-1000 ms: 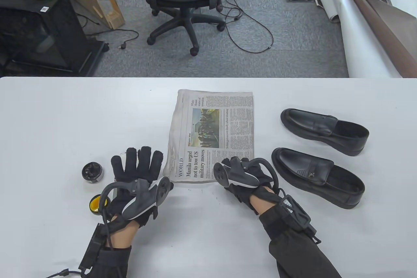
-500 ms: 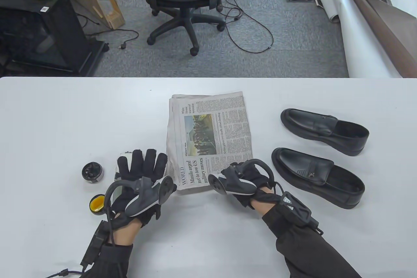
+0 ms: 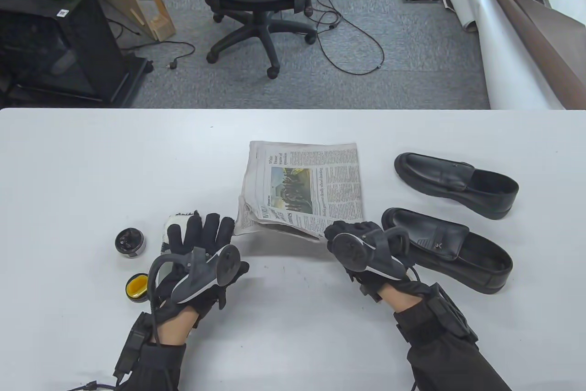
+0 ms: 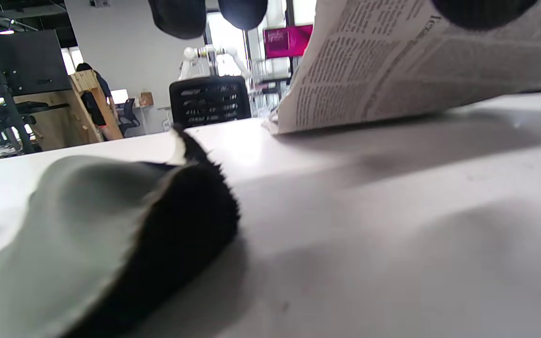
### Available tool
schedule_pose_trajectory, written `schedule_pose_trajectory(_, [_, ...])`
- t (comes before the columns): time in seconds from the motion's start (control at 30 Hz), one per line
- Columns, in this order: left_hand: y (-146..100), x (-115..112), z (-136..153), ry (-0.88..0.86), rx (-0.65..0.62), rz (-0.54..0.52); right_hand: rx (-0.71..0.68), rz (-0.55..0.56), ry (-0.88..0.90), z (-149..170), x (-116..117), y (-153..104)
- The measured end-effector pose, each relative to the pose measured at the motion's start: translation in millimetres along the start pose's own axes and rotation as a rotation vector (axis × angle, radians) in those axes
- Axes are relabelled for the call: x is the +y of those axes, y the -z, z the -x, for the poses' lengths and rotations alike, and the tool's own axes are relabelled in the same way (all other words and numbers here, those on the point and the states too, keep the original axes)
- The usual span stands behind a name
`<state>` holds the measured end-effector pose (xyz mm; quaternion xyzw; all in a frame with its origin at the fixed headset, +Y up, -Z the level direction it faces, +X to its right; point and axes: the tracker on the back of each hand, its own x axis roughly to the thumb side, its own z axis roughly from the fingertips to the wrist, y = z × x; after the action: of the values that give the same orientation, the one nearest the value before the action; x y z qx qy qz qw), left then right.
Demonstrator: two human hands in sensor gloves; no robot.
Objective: Dip and apply built-in sponge shoe polish on shoes
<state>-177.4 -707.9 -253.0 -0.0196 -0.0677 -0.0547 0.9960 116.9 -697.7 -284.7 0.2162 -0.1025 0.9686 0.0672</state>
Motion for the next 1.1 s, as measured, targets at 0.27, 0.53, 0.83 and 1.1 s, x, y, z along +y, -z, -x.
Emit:
schedule_pose_trajectory(0.27, [-5, 12, -4, -0.187, -0.044, -0.225, -0.036, 0.028, 0.276, 17, 0, -28])
schedule_pose_trajectory(0.53, [-7, 20, 7, -0.303, -0.027, -0.299, 0.195, 0.071, 0.513, 48, -7, -28])
schedule_pose_trajectory(0.83, [-12, 31, 5, -0.432, -0.019, -0.430, 0.513, 0.191, 0.743, 80, -5, -32])
schedule_pose_trajectory(1.1, [-11, 34, 0, -0.445, -0.012, -0.473, 0.379, 0.034, 0.652, 66, -5, -32])
